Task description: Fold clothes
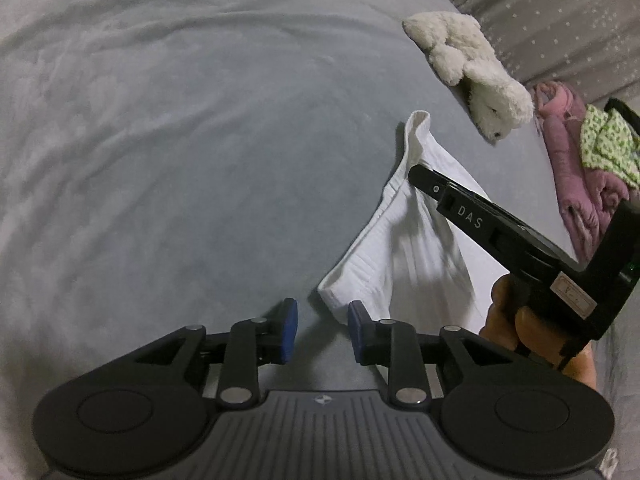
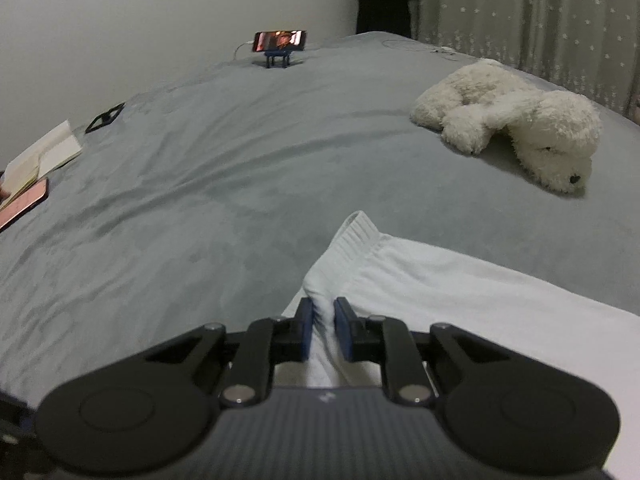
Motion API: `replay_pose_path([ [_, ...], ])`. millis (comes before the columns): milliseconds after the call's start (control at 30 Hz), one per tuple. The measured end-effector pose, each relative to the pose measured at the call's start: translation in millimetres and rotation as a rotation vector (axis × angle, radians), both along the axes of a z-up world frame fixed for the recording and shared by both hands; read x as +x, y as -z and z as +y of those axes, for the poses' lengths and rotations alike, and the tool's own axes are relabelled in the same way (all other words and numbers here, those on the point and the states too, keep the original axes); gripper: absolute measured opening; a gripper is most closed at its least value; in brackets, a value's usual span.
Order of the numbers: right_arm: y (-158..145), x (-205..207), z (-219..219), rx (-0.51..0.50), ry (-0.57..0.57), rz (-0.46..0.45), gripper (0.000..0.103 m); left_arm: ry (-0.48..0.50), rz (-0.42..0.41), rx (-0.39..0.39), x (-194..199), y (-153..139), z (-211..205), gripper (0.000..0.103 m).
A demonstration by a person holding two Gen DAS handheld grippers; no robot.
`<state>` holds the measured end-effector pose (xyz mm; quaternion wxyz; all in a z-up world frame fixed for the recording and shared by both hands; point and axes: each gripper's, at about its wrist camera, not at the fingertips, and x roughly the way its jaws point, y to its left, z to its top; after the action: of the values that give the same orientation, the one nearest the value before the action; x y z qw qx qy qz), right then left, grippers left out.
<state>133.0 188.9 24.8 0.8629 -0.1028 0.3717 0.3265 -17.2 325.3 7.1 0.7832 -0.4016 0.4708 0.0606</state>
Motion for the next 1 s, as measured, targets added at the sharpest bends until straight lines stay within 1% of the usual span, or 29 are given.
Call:
replay_pose_path([
  [200,6,6,-1,0.031,0.008,0.032,0.014,-0.056,-0.027,-0.109,-1,6,2,0.028],
  [267,7,9,-3,0.052,0.016,0.049,0.014,-0.071,-0.034,-0.129,-1,7,2,0.034],
  [400,9,12,-6,0.071,0.023,0.063,0.015,-0.076,-0.058,-0.124,4,6,-4,0.035],
  [433,9,12,-6,0.079,0.028,0.069,0.015,-0.071,-0.061,-0.108,7,5,-7,0.035],
  [467,9,13,-7,0.086,0.031,0.075,0.015,-0.067,-0.055,-0.084,9,5,-10,0.031],
  [500,10,13,-8,0.094,0.035,0.081,0.015,-0.06,-0.044,-0.049,12,5,-13,0.022],
  [533,11,14,-9,0.101,0.039,0.087,0.016,-0.051,-0.038,-0.014,14,4,-15,0.007],
  [567,11,14,-9,0.108,0.043,0.092,0.016,-0.041,-0.032,0.02,16,4,-18,0.005],
  [700,11,15,-10,0.12,0.048,0.099,0.016,-0.071,-0.024,0.045,11,-2,-16,0.004],
  [800,5,13,-8,0.133,0.028,0.096,0.017,-0.09,-0.042,0.064,0,-17,-7,0.003],
  [867,3,11,-4,0.139,0.012,0.096,0.019,-0.087,-0.029,0.084,1,-16,-7,0.003],
  [1000,14,9,10,0.084,-0.013,0.087,0.024,-0.078,0.003,0.124,4,-12,-8,0.004],
])
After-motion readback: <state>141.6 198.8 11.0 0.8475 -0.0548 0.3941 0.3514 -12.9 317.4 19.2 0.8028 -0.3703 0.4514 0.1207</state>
